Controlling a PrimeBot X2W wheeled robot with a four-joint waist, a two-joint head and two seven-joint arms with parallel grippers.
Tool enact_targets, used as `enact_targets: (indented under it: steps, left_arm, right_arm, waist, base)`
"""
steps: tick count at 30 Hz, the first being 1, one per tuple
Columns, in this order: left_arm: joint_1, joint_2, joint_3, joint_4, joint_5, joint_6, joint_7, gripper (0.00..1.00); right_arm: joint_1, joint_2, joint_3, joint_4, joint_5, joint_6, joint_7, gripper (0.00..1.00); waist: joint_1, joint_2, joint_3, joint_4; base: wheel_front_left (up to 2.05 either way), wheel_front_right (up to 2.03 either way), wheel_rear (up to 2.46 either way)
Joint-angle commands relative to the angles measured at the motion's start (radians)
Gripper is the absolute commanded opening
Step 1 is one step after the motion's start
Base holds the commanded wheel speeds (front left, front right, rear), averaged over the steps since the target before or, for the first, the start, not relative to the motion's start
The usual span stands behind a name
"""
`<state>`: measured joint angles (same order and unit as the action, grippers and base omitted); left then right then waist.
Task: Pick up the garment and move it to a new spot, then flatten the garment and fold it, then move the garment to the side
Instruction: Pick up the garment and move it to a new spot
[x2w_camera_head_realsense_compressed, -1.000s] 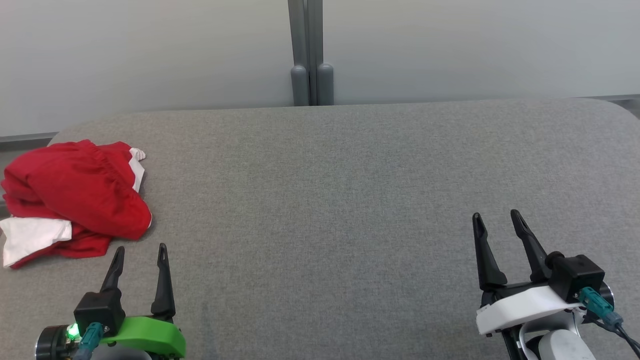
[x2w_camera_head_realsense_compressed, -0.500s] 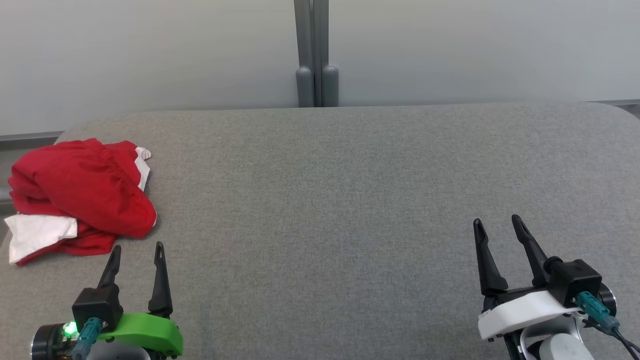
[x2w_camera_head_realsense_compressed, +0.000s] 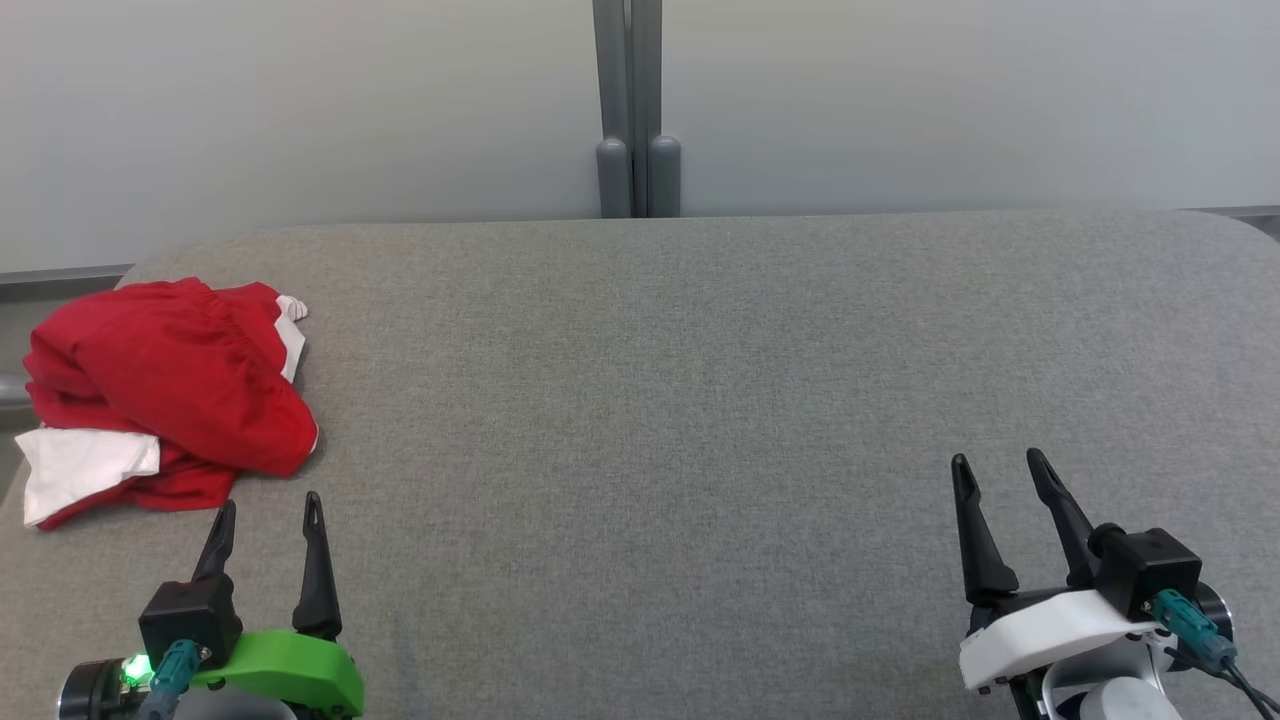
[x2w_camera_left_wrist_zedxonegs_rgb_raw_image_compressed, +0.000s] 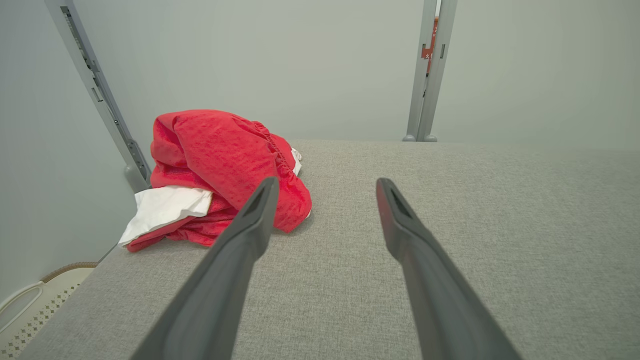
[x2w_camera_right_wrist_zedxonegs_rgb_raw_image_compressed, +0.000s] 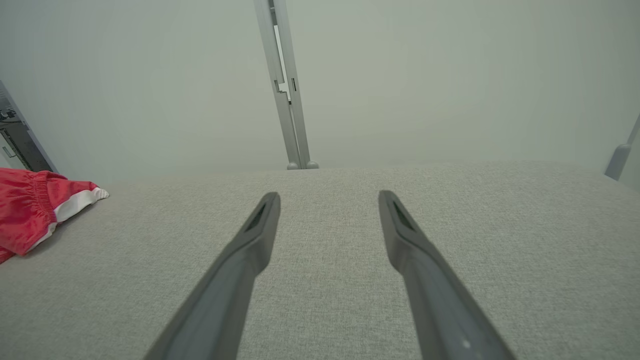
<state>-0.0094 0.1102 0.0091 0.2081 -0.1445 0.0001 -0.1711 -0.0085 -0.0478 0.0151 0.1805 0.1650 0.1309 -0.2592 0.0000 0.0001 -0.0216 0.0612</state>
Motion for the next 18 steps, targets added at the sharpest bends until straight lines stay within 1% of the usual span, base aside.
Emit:
enact_targets:
  steps: [1, 12, 18]
  left_arm:
    - [0.009, 0.006, 0.001, -0.001, -0.010, 0.004, 0.002, 1.00]
    - [0.009, 0.012, -0.003, 0.004, -0.014, 0.026, 0.020, 1.00]
    - [0.010, 0.016, -0.007, 0.002, -0.017, 0.030, 0.024, 1.00]
  right_arm:
    - [-0.004, -0.005, -0.003, 0.003, 0.002, 0.000, 0.003, 1.00]
    - [-0.006, -0.005, -0.008, -0.013, -0.002, 0.000, 0.020, 1.00]
    - [0.002, -0.005, -0.007, -0.020, 0.001, 0.000, 0.025, 1.00]
  waist:
    - [0.0000, -0.0001, 0.000, 0.001]
    - [0.0000, -0.0001, -0.002, 0.004]
    - [0.0000, -0.0001, -0.003, 0.009]
  base:
    - [0.00, 0.00, 0.00]
    - [0.00, 0.00, 0.00]
    - [0.00, 0.00, 0.00]
